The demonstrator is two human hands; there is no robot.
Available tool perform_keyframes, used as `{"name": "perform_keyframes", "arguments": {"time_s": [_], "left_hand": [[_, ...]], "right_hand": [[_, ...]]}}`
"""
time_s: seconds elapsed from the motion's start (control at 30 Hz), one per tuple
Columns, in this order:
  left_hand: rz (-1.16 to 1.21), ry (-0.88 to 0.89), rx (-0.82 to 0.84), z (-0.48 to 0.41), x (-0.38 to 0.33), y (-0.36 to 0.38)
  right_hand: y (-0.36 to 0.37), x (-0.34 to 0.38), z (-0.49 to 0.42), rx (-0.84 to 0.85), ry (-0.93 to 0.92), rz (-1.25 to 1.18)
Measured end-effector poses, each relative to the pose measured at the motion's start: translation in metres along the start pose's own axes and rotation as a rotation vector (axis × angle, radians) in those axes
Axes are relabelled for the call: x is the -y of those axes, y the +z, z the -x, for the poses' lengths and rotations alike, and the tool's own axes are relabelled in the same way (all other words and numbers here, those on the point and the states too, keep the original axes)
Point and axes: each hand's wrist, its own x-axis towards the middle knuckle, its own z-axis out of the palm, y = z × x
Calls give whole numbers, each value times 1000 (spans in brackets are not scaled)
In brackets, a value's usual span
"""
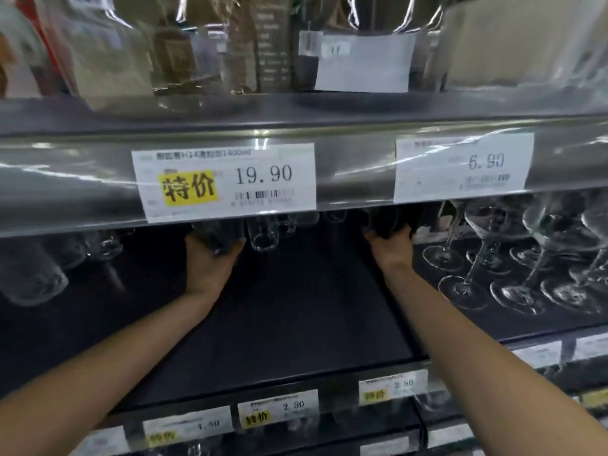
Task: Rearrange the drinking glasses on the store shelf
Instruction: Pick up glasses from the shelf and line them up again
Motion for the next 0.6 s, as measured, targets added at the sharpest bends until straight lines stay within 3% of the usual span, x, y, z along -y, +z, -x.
{"name": "perform_keyframes", "arguments": {"time_s": [0.6], "left_hand": [[-87, 9, -58, 20, -27, 5]], "right_hand": [[19, 7, -20, -126, 47, 167]]}}
